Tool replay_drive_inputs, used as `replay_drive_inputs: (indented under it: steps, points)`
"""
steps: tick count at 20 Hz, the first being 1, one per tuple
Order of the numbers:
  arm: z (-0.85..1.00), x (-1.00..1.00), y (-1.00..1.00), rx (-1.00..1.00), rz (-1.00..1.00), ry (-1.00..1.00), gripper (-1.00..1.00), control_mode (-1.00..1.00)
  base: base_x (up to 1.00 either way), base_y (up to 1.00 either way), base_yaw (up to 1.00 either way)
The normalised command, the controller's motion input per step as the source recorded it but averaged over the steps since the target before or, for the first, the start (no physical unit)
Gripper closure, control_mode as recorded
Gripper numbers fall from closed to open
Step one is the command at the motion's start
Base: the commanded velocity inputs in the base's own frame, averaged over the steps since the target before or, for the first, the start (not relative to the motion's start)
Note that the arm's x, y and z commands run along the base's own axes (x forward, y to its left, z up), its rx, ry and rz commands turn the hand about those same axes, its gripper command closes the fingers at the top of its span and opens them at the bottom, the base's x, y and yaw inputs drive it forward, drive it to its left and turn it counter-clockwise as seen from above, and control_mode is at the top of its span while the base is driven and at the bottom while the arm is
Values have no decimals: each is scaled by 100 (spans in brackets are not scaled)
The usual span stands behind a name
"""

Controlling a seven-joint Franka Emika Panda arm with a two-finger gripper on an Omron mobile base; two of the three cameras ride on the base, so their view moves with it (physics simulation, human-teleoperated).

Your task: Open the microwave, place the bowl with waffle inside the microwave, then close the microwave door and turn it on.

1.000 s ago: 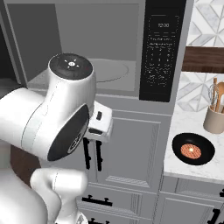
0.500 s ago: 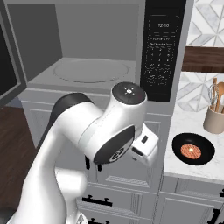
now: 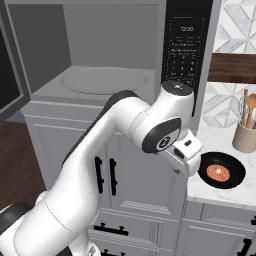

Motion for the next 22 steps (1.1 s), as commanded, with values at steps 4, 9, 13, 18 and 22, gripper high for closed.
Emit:
replay_drive_inputs:
  steps: [4,9,13,18,22]
  points:
    - [-51,55,-99,23,-30,4,-100,-100,0,0,0]
    - [-26,47,-87,19,-31,6,-100,-100,0,0,0]
    - [-35,34,-69,11,-27,2,-100,-100,0,0,0]
    - [-55,10,-27,0,-17,-1,-100,-100,0,0,0]
    - [-25,0,-3,0,-3,-1,-100,-100,0,0,0]
